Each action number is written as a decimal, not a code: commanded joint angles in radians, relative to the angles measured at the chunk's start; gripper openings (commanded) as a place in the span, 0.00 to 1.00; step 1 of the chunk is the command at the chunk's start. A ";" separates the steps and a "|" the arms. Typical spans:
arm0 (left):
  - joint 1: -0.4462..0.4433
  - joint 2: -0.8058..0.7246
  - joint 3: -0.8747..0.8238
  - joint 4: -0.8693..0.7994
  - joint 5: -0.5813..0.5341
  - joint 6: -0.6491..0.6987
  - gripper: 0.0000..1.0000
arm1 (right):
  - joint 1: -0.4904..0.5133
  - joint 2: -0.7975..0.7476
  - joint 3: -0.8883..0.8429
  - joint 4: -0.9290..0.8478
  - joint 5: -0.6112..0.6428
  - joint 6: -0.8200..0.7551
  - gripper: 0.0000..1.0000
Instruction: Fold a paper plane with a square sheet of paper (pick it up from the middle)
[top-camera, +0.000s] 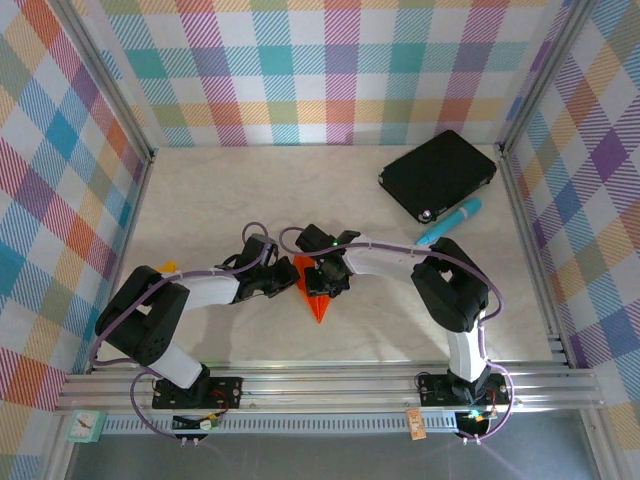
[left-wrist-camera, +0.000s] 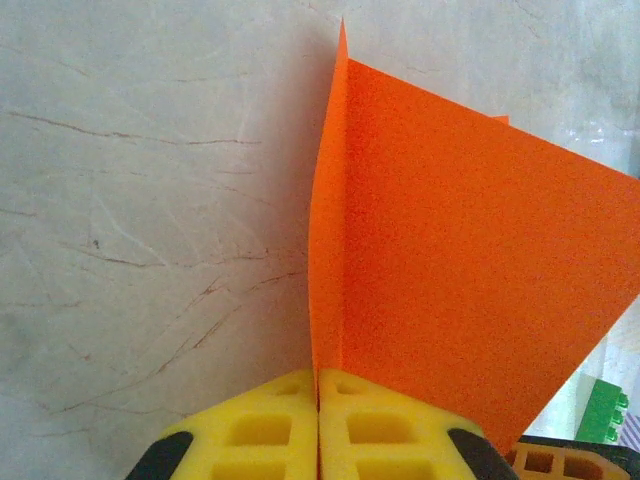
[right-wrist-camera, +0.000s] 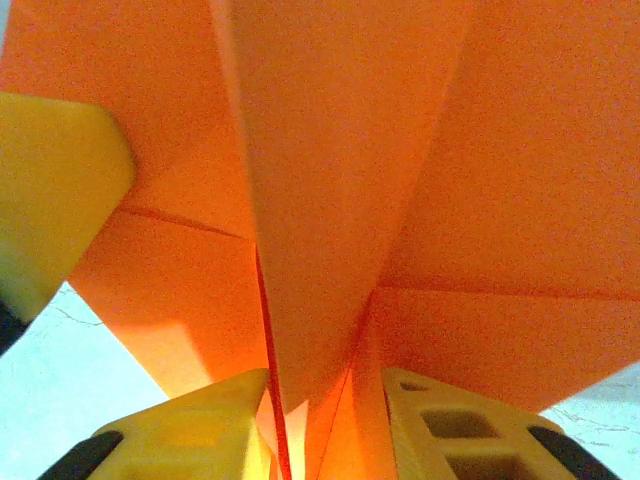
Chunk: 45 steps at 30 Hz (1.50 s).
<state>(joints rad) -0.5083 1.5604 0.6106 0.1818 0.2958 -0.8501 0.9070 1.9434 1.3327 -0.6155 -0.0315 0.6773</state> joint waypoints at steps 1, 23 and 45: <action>0.004 -0.032 0.003 -0.028 -0.007 -0.018 0.10 | 0.007 0.001 0.018 -0.033 -0.009 0.027 0.34; 0.105 -0.233 -0.050 -0.196 -0.113 -0.008 0.51 | 0.015 0.050 0.063 -0.075 0.027 0.032 0.29; 0.162 -0.318 -0.084 -0.307 -0.173 0.042 0.82 | -0.026 0.037 0.154 -0.140 0.154 -0.025 0.11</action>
<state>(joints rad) -0.3607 1.2701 0.5446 -0.0776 0.1429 -0.8322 0.9031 1.9907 1.4368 -0.7326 0.0891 0.6888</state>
